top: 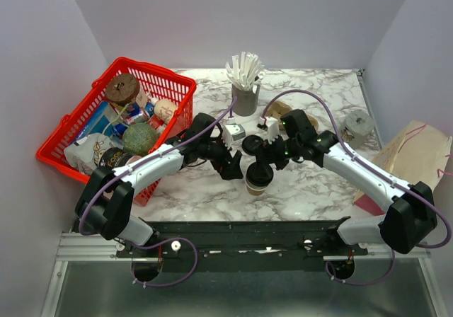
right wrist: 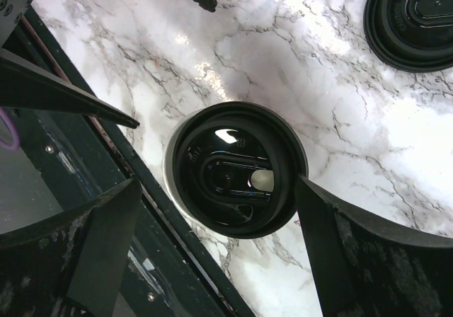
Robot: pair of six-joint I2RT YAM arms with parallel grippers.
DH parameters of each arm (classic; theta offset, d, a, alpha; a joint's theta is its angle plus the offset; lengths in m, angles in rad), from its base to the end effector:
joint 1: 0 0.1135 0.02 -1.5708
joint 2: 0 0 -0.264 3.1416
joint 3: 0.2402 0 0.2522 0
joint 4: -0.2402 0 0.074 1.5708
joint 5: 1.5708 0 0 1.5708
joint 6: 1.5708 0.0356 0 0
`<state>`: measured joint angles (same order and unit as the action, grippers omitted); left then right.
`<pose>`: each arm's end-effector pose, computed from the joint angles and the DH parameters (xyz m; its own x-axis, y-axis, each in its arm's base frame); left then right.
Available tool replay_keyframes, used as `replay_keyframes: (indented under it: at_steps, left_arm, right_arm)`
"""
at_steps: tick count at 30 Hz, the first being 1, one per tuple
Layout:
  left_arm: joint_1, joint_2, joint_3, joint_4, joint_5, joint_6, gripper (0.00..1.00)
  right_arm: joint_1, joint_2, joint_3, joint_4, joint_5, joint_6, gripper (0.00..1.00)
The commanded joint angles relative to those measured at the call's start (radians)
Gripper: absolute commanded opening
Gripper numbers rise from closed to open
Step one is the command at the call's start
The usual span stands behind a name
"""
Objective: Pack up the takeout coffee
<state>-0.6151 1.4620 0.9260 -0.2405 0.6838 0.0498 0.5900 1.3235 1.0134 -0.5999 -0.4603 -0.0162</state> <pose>0.2362 -0.1944 0.2312 -0.5310 0.4225 -0.7345 0.8429 0.3524 -0.4067 0.2172 0.1644 0.2682 -0.6442 -0.4488 -0.6193 -0.7355 0.5856 0.3407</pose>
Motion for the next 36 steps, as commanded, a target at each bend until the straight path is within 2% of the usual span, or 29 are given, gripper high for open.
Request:
replay_keyframes:
  at_steps: [1,12,26,36]
  left_arm:
    - [0.011,-0.026,-0.006,0.027,-0.013,0.015,0.99]
    - [0.025,-0.022,-0.016,0.035,-0.017,0.018,0.99]
    - [0.023,0.023,-0.004,0.059,0.016,-0.024,0.98]
    - [0.005,0.070,0.031,0.061,-0.016,-0.045,0.89]
  right_arm:
    - [0.011,0.013,0.027,-0.006,-0.052,-0.018,0.95]
    - [0.028,0.013,0.019,-0.026,-0.103,-0.007,0.88]
    - [0.028,-0.010,0.002,-0.044,-0.025,-0.031,0.87]
    - [0.028,-0.066,0.034,-0.041,-0.005,-0.031,0.87]
